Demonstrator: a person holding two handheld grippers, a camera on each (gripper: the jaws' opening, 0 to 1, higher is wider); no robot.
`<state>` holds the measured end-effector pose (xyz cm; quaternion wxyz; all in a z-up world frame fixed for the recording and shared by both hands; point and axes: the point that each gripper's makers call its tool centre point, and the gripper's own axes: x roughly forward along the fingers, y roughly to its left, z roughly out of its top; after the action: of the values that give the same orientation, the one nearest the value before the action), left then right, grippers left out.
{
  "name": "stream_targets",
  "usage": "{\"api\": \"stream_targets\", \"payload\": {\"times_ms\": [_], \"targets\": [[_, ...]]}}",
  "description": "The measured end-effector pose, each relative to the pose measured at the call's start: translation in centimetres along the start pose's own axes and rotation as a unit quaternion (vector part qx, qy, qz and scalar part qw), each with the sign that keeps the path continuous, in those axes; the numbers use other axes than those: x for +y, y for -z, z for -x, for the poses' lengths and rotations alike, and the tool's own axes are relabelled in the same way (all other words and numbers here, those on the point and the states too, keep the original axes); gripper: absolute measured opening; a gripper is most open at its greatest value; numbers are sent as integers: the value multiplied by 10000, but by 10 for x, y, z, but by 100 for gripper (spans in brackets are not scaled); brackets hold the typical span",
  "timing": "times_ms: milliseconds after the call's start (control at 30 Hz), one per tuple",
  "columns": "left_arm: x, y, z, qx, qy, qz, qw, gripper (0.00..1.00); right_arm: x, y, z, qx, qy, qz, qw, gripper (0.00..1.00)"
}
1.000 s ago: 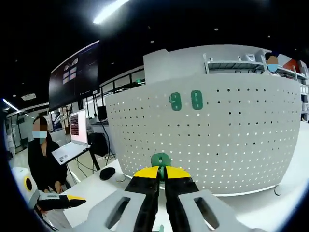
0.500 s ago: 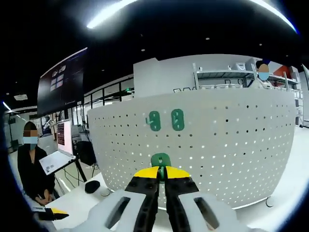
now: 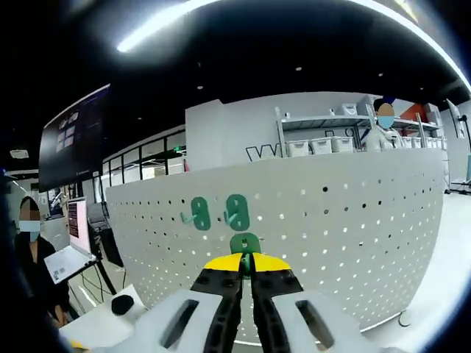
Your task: Insert the hook assembly into the mounting plate slot until the hook locks in place.
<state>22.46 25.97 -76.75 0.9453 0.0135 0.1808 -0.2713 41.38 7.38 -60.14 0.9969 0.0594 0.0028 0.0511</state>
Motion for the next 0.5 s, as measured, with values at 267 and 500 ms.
{"api": "stream_targets", "payload": {"times_ms": [267, 500], "targets": [[1, 0, 0, 6, -20, 40, 10000, 95, -7, -12, -10, -154, 145, -11, 9998, 0], [2, 1, 0, 34, -37, 61, 10000, 94, -18, -25, -18, -294, 319, -113, 9990, 0]]}}
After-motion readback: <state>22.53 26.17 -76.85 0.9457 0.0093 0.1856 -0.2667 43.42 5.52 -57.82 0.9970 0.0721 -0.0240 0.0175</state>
